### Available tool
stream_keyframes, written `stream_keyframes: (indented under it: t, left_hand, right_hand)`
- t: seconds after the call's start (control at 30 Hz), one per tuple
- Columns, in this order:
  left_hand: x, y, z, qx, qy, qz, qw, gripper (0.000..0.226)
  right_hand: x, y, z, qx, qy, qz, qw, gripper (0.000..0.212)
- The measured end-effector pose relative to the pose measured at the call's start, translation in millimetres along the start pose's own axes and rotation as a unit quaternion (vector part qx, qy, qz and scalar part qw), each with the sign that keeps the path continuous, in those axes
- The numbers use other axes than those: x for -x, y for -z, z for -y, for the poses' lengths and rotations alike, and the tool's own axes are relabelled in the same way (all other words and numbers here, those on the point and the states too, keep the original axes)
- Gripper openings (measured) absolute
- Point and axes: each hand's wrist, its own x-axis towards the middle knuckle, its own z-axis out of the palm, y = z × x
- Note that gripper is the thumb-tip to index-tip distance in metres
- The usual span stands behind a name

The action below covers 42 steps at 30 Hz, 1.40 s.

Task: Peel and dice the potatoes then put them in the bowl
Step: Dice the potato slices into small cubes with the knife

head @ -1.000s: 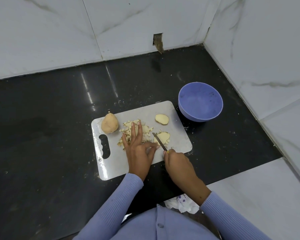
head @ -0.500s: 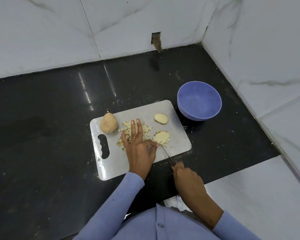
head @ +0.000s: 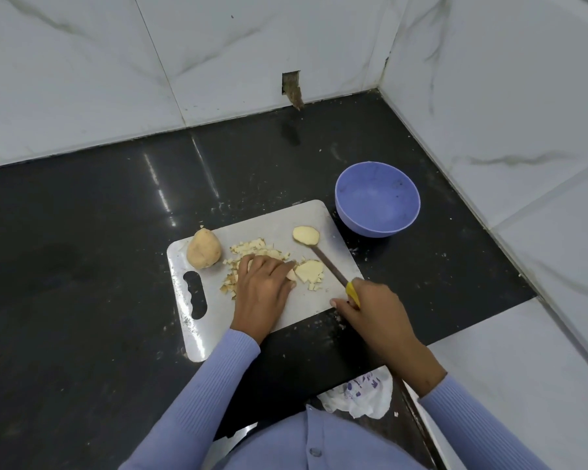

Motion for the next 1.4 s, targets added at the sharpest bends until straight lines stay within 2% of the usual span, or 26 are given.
stream_keyframes:
  t: [0.07,0.2,0.33,0.43,0.63,0.73,0.8,0.93,1.0,1.13,1.27,1.4]
  left_hand:
    - [-6,1,1,-0.010,-0.011,0.016,1.000,0.021]
    - [-13,2,0,-0.038,-0.024,0.024,0.999,0.006]
    - [-13,3,2,-0.033,0.018,0.015,0.999,0.015]
    - [-12,7,7,-0.008,0.048,-0.002,0.999,0.007]
    - [-9,19,10,0.019,0.092,-0.015,0.996,0.030]
    - [-9,24,12,0.032,0.077,-0.028,0.996,0.036]
    - [-12,24,15,0.036,0.054,0.000,0.998,0.041]
    - [-23,18,19,0.009,0.009,0.114,0.993,0.066]
    - [-31,15,18,-0.014,-0.008,0.145,0.989,0.060]
    - [-41,11,18,-0.038,-0.028,0.121,0.991,0.029]
    - [-38,6,15,-0.034,-0.010,0.081,0.996,0.017]
    - [-33,8,17,0.008,0.026,0.045,0.999,0.015]
  right_hand:
    - [-14,-3,6,-0.046,0.004,-0.020,0.999,0.032]
    - [-37,-16,22,-0.058,0.018,-0.022,0.998,0.045]
    - [-53,-28,31,-0.034,0.029,-0.025,0.999,0.050]
    - [-63,-31,37,-0.064,0.054,-0.028,0.996,0.043]
    - [-81,-28,45,-0.117,0.090,-0.011,0.989,0.034]
    - [-85,-27,43,-0.206,0.119,-0.014,0.971,0.017]
    - [-89,-24,43,-0.228,0.127,-0.009,0.965,0.008]
    - [-91,-9,28,-0.203,0.094,-0.011,0.975,0.003]
    - [-86,-1,14,-0.220,0.058,0.000,0.974,0.012]
    - [-70,4,-3,-0.217,0.007,0.026,0.976,0.024]
    - [-61,-8,3,-0.182,-0.017,0.054,0.982,0.042]
    - [-72,-26,26,-0.178,0.008,0.018,0.984,0.042]
